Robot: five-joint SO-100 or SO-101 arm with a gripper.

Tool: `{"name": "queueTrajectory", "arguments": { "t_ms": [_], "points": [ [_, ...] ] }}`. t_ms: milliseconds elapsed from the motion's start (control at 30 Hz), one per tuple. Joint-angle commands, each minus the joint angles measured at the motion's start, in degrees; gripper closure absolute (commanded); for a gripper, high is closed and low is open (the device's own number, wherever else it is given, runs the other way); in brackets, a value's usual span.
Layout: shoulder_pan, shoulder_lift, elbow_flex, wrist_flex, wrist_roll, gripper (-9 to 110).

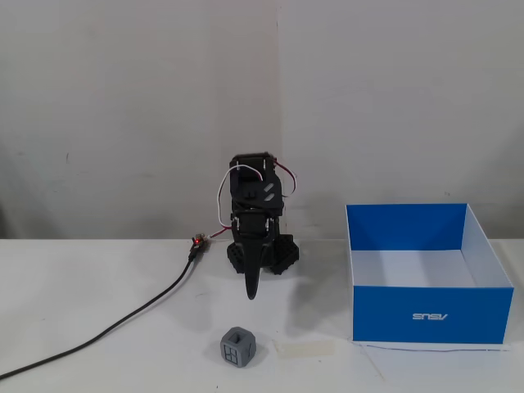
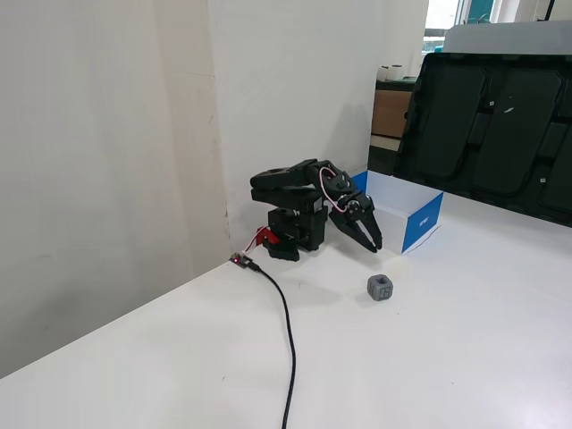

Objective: Pick the gray block and keep it in the box.

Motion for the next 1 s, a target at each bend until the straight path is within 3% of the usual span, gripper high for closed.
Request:
{"name": "queueTrajectory", "arguments": {
  "t_ms": [0,533,967],
  "points": [
    [0.0,-8.5,-8.1,-2.2,3.3,101],
    [4.7,-35.9,-26.6,1.1,13.2,101],
    [7.2,-52.0,-32.5,1.8,17.3,83]
  ]
}}
